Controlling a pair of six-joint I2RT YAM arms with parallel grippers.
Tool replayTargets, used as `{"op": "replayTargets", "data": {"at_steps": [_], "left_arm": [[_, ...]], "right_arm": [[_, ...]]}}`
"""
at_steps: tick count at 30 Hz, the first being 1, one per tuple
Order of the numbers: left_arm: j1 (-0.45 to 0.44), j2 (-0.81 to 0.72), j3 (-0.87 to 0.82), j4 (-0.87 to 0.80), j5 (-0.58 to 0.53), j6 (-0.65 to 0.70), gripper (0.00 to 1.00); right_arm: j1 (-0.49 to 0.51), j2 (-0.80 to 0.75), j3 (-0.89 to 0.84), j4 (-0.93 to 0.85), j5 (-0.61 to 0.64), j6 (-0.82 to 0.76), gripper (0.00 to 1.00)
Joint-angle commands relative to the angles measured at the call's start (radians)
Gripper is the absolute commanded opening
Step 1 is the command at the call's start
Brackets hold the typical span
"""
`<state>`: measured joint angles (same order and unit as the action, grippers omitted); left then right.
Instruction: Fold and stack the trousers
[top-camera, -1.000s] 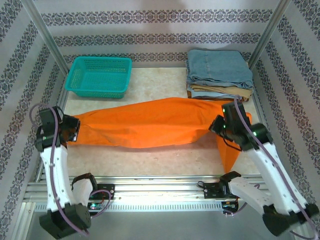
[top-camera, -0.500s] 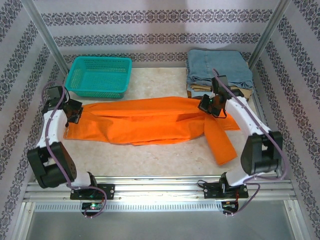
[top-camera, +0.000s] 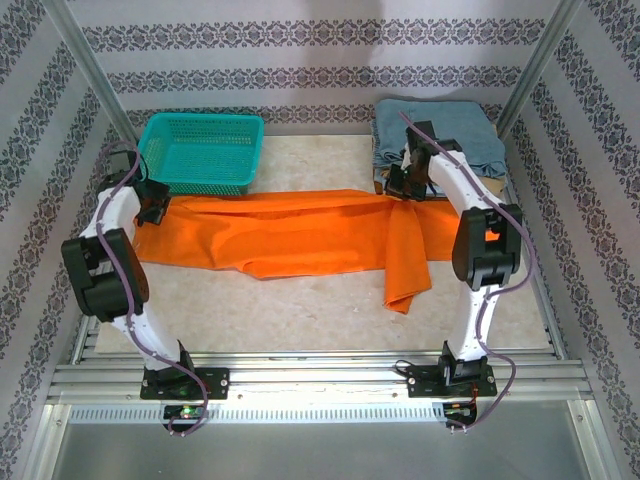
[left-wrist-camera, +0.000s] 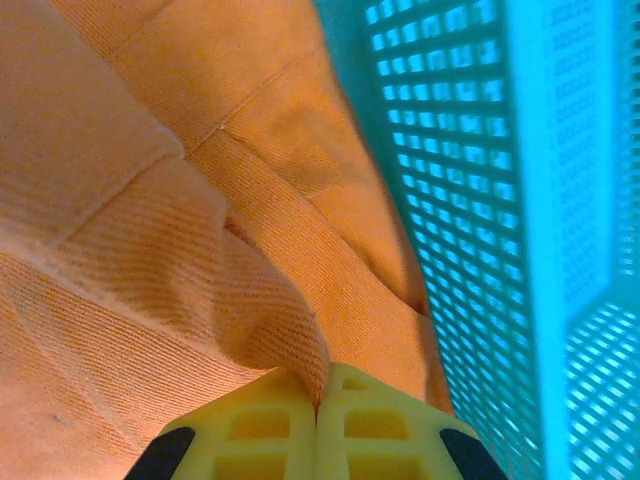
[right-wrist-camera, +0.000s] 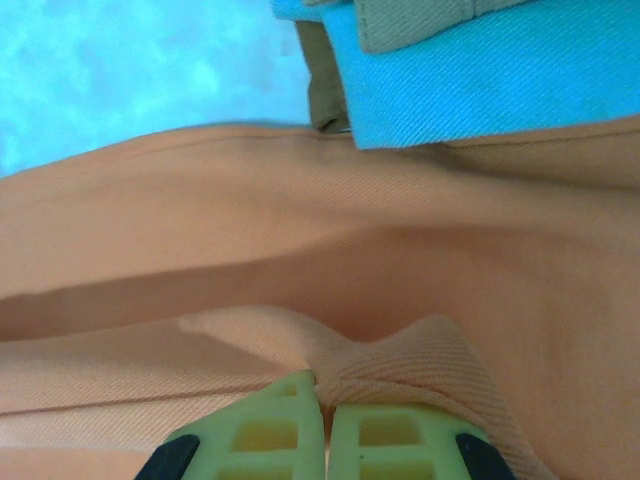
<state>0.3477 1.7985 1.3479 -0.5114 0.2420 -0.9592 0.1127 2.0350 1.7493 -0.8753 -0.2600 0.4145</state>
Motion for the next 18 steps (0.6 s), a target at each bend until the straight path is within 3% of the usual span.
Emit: {"op": "replayTargets", "data": {"at_steps": [1,6,9,10,12,14,17,18], "left_arm": [[0.003,0.047,0.041,0.052,-0.08,0.019,0.0],[-0.013,0.117,0.124,0.05,-0.099,0.043,0.0],[-0.023,0.149,0.162,0.071,-0.084,0.047,0.07],[-0.027,0.154,0.165,0.078,-0.078,0.047,0.17],[-0.031,0.151,0.158,0.086,-0.06,0.054,0.45],[-0.036,0.119,0.121,0.093,-0.061,0.059,0.74],[-0.035,0.004,0.023,0.136,-0.071,0.065,0.91],[-0.035,-0.044,-0.009,0.142,-0.079,0.062,0.92]], "right_arm": [[-0.032,0.045,0.065,-0.085,0.086,-0.039,0.0],[-0.035,0.082,0.106,-0.086,0.118,-0.042,0.0],[-0.033,0.099,0.136,-0.095,0.134,-0.036,0.0],[-0.033,0.101,0.139,-0.092,0.129,-0.033,0.0],[-0.029,0.106,0.164,-0.113,0.123,-0.034,0.17],[-0.02,0.093,0.17,-0.129,0.136,-0.036,0.23],[0.004,0.04,0.15,-0.125,0.163,-0.038,0.3],[0.015,0.019,0.14,-0.124,0.172,-0.038,0.31]]}}
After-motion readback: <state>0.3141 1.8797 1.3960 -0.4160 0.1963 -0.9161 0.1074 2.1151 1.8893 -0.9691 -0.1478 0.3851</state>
